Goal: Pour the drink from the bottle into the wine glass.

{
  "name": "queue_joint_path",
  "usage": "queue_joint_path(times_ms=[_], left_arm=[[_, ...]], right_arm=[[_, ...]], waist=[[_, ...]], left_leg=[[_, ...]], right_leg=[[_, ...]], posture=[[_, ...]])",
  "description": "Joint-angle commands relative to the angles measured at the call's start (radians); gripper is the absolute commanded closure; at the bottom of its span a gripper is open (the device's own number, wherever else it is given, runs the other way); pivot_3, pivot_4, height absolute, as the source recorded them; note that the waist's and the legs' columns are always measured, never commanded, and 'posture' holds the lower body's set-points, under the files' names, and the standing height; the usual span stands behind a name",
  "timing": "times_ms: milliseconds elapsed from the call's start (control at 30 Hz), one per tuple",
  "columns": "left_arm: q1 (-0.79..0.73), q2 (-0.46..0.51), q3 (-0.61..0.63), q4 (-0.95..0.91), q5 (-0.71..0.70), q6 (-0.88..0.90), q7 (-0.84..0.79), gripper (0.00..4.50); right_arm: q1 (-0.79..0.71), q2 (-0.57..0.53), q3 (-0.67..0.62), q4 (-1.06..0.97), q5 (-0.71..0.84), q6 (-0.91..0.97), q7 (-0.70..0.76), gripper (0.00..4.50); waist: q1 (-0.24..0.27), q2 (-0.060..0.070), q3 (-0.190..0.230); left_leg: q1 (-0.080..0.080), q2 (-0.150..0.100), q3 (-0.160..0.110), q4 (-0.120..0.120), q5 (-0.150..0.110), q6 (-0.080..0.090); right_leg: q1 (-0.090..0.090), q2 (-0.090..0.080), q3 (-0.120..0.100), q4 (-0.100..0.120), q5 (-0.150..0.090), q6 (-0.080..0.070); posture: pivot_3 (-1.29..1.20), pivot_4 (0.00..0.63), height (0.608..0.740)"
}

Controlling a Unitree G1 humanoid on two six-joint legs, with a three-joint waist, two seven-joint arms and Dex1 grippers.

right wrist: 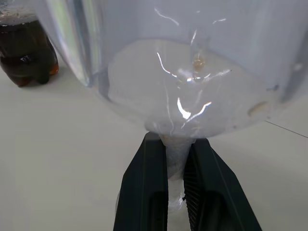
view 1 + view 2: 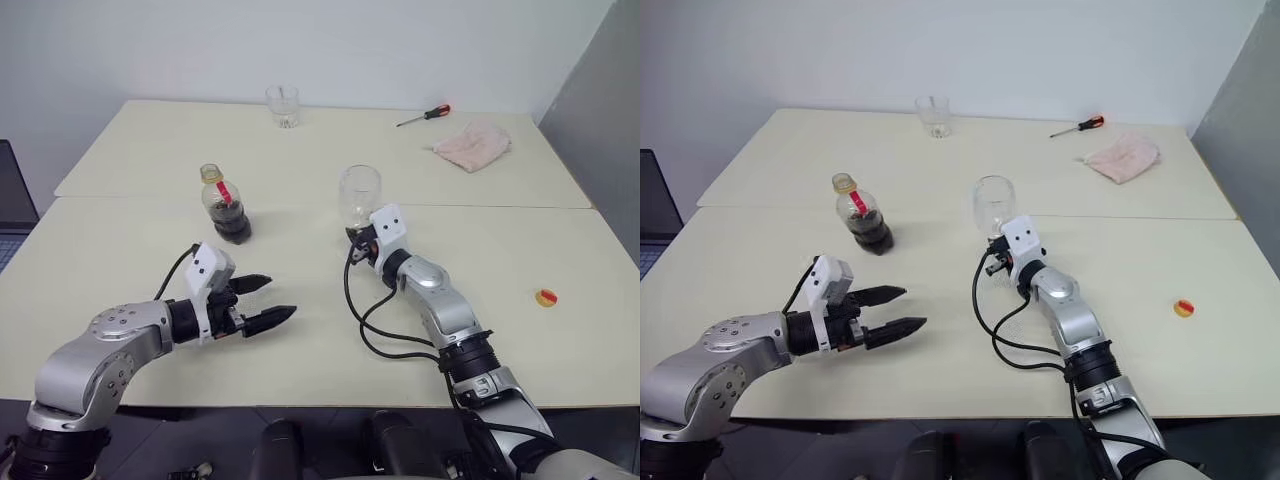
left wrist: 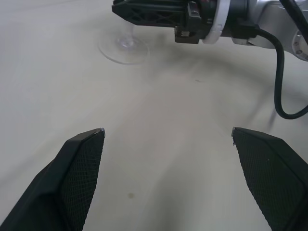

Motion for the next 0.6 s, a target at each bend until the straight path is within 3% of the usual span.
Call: queue_joint_path(times_ms=[33, 167, 567, 600], left_arm=[[-0.003, -0.003, 0.018, -0.019, 0.003, -0.022, 0.001, 0.00], [-0.014, -0.011, 0.018, -0.005, 0.002, -0.028, 0.005, 0.00], [-0.043, -0.051, 0.016, 0.062, 0.021, -0.059, 0.012, 0.00], [-0.045, -0.051, 0.018, 0.069, 0.023, -0.060, 0.012, 0.00]], right_arm=[[0.002, -0.007, 0.030, -0.028, -0.011, 0.008, 0.046, 4.33], [0.008, -0.014, 0.029, -0.036, -0.030, -0.008, 0.043, 4.33], [0.046, -0.070, 0.003, -0.215, -0.016, 0.084, 0.070, 0.15], [0.059, -0.090, -0.004, -0.258, -0.006, 0.118, 0.086, 0.03]], waist=[[0.000, 0.000, 0.000], [0.000, 0.000, 0.000], [0.002, 0.000, 0.000], [0.002, 0.000, 0.000]], left_leg=[[0.000, 0.000, 0.000, 0.000, 0.000, 0.000], [0.000, 0.000, 0.000, 0.000, 0.000, 0.000], [0.000, 0.000, 0.000, 0.000, 0.000, 0.000], [0.000, 0.000, 0.000, 0.000, 0.000, 0.000]], right_leg=[[0.000, 0.000, 0.000, 0.000, 0.000, 0.000], [0.000, 0.000, 0.000, 0.000, 0.000, 0.000], [0.000, 0.000, 0.000, 0.000, 0.000, 0.000], [0.000, 0.000, 0.000, 0.000, 0.000, 0.000]], posture=[[0.00, 0.150, 0.740], [0.00, 0.150, 0.740], [0.00, 0.150, 0.740], [0.00, 0.150, 0.740]])
